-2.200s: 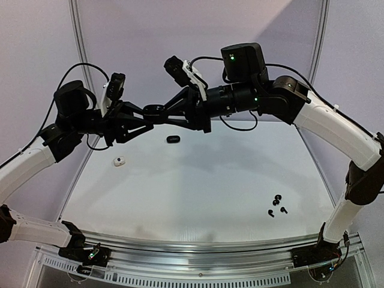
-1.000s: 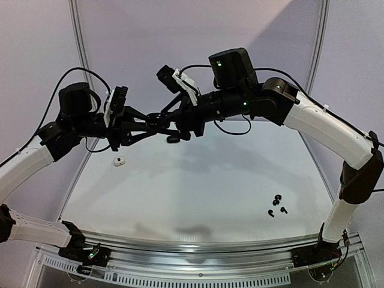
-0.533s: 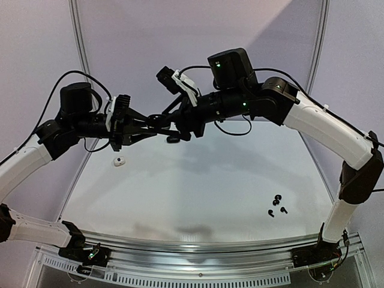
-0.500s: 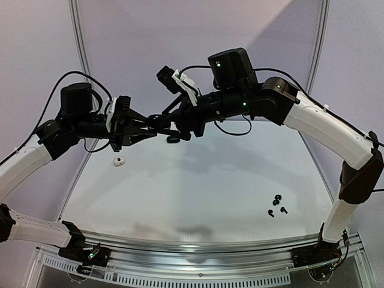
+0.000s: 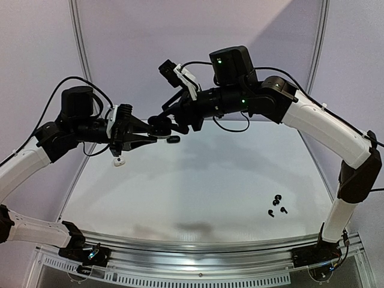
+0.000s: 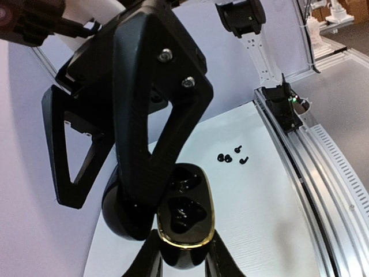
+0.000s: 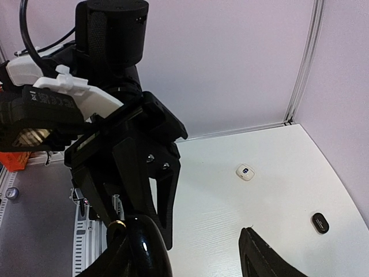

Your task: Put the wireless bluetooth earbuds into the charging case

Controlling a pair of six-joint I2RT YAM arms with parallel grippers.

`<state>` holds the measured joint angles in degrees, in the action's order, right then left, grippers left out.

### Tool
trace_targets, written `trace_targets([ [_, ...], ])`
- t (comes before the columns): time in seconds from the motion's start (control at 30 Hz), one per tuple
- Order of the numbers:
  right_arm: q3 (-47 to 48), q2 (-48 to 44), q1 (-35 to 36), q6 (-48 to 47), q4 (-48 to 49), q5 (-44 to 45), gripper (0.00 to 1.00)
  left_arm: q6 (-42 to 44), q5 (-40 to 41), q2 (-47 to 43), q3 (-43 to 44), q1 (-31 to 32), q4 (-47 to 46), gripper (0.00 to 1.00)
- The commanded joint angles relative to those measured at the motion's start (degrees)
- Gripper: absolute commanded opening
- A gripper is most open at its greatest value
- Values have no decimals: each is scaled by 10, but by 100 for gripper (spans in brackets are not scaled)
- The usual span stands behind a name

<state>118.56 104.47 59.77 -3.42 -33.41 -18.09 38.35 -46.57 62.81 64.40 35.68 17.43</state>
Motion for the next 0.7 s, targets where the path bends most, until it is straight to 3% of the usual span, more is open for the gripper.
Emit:
trace_targets([
  [0.0, 18, 15, -12, 15, 14, 8, 62, -73, -26, -12, -20, 11, -20, 0],
  [0.23, 19, 8, -14, 47, 68, -74, 66, -223, -51, -15, -62, -2, -95, 0],
  [0.5, 19, 6, -16, 68, 97, -83, 70, -253, -60, -15, -71, -6, -112, 0],
  [0.67, 12, -1, -17, 43, 62, -101, 73, -283, -62, -15, -73, -16, -126, 0],
])
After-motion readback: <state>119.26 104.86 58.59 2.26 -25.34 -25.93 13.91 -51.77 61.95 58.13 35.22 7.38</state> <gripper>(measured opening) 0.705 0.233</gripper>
